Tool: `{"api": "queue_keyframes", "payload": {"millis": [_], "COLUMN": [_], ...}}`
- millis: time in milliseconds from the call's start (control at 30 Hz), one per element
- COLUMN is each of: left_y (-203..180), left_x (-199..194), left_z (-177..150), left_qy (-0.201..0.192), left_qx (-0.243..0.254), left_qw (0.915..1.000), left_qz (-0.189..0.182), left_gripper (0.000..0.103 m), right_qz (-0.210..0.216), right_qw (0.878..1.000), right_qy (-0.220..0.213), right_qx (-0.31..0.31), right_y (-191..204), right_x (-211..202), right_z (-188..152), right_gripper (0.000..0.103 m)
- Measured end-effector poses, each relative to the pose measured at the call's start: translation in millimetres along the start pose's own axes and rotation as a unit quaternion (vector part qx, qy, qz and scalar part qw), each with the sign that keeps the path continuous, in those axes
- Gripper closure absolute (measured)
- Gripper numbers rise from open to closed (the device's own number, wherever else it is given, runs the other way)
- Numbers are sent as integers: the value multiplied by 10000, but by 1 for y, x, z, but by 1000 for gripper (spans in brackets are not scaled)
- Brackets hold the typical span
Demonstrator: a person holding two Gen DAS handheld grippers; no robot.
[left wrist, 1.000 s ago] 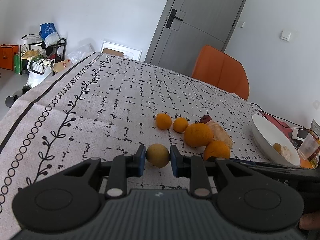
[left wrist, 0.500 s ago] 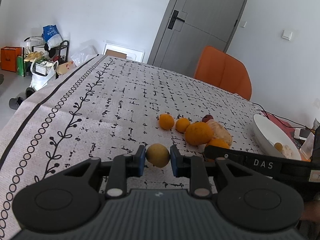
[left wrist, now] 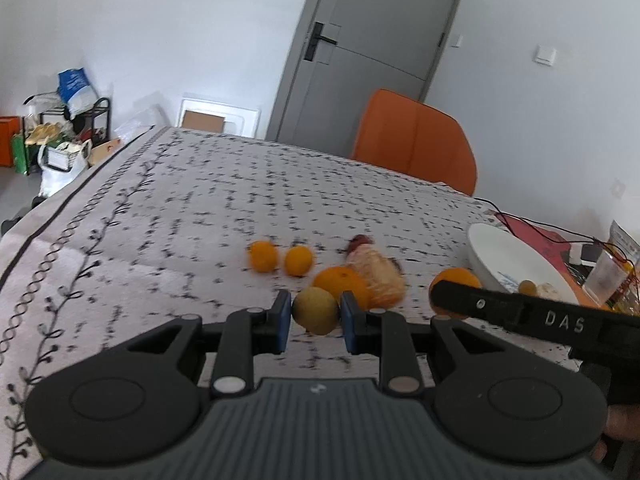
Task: Organize fruits
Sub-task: 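Grasp a yellow apricot with the left tool while the right tool grasps an orange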
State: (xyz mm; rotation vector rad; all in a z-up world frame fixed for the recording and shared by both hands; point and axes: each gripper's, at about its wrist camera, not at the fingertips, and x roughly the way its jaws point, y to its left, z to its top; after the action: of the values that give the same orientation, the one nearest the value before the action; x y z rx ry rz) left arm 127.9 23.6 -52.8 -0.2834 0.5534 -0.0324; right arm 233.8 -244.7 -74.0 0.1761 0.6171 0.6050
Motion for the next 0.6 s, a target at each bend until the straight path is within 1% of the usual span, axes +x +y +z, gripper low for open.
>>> {"api": "queue_keyframes", "payload": {"millis": [167,600], "left_y": [-23,-85], "left_x": [8,30], "left_z": [2,8], "left_qy": [9,56], "left_qx": [148,632], "left_qw": [9998,9962], "left_qz": [-153,-590], "left_gripper": [78,78], "right_qz": [-216,-754], "right_qw": [9993,9941], "right_qy": [-258,-648], "right_qx": [139,433], "right_y": [-22,-74], "right_x": [-18,-54], "right_z": [5,6], "right_gripper": [71,71]}}
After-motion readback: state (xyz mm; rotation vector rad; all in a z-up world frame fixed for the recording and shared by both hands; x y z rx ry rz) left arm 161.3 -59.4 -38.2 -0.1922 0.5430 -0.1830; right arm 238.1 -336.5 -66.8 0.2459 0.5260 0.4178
